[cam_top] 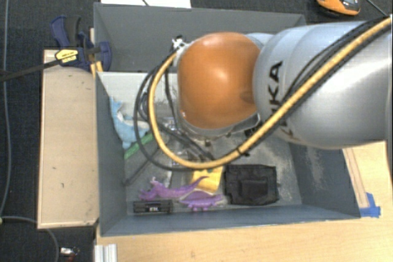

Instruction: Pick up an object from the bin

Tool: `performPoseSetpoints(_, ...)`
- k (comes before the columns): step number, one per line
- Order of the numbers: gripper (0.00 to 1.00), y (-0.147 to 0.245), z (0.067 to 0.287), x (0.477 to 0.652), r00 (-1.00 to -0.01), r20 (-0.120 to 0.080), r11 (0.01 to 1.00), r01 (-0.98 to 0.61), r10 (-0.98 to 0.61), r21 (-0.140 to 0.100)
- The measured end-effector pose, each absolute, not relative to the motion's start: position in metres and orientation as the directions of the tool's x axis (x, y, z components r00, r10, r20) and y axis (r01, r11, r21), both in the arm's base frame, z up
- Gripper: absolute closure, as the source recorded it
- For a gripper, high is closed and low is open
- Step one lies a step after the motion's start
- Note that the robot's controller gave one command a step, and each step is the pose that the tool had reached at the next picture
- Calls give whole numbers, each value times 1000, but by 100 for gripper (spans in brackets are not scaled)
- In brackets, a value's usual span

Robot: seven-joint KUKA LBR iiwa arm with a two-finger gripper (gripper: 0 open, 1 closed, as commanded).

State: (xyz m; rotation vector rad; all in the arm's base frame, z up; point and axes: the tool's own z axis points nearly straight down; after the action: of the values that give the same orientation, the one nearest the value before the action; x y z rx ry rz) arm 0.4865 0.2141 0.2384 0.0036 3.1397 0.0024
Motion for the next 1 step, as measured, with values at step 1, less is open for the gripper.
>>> performPoseSetpoints(1, 0, 163, 86, 484, -995, -6, 995, -98, -97, 3)
